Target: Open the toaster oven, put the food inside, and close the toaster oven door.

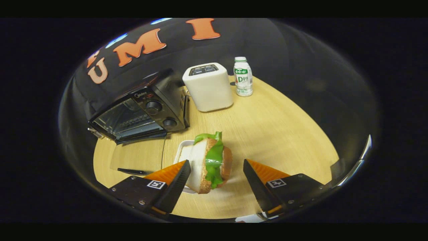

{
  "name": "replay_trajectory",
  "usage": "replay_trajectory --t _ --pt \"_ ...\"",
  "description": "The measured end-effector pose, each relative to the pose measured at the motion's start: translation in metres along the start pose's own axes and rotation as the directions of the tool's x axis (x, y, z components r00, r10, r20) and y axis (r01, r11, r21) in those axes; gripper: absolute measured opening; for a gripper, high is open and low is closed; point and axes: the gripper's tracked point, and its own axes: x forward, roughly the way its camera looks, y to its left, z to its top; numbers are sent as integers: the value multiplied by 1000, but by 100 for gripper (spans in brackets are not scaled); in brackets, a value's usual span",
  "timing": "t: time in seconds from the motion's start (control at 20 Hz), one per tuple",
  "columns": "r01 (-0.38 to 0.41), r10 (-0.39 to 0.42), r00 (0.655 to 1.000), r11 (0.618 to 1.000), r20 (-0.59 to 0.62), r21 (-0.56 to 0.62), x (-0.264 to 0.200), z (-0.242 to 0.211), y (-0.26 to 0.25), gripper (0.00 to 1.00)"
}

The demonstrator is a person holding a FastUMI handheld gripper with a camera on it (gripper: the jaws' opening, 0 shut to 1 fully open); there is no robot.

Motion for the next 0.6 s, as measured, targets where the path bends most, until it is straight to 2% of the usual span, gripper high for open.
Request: replay_trajectory --t 0.3,0.4,0.5,0.55,0.6 --pt "-66 71 997 988 -32 142 16 -11 13 91" --pt "-91 101 994 974 -39 207 19 -15 19 84" --pt "-111 128 991 952 -43 284 20 -17 23 72" --pt "-121 140 989 943 -41 310 20 -17 25 63" --pt "-133 151 988 937 -33 324 18 -15 28 59"
